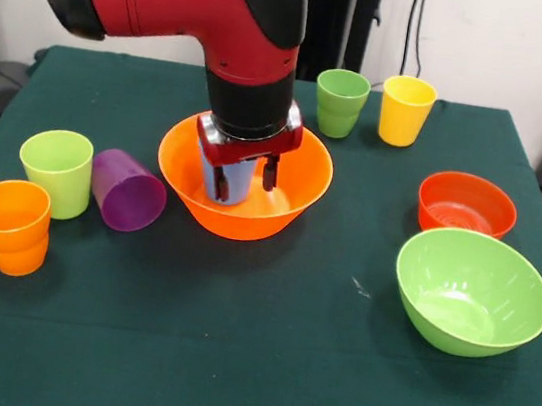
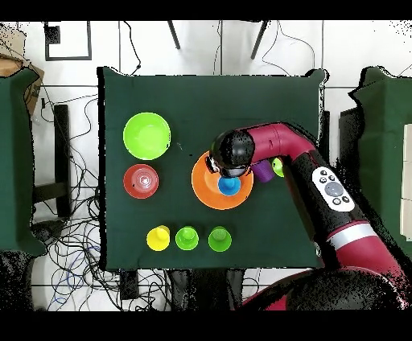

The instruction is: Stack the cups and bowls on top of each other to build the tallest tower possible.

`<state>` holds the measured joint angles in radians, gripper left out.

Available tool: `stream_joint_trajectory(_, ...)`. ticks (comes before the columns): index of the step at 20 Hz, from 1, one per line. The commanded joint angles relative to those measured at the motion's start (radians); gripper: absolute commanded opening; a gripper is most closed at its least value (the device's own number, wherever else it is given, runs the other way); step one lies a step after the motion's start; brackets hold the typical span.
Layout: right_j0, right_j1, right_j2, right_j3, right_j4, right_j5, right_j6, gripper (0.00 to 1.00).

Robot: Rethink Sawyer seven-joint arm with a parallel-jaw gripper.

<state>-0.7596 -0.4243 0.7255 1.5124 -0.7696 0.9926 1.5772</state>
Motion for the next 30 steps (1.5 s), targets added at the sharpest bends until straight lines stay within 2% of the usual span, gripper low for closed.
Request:
stream_joint_trajectory(1,-0.009,0.019,0.054,-0.02,-0.025,-0.11,-0.227,1.0)
stream_joint_trajectory(7,0.006,-0.046,0.049,0.002,-0.05,-0.109,-0.205,1.0)
stream_joint_trajectory(12,0.077,-0.089,0.047,-0.104,0.044,0.113,-0.204,1.0)
stream_joint_trajectory(15,0.109,-0.092,0.033,-0.156,0.056,0.183,-0.213,1.0)
stream_joint_trajectory(24,0.158,-0.079,0.016,-0.244,0.074,0.263,-0.201,1.0)
stream_joint_trajectory(30,0.167,-0.047,0.013,-0.261,0.072,0.224,-0.201,1.0)
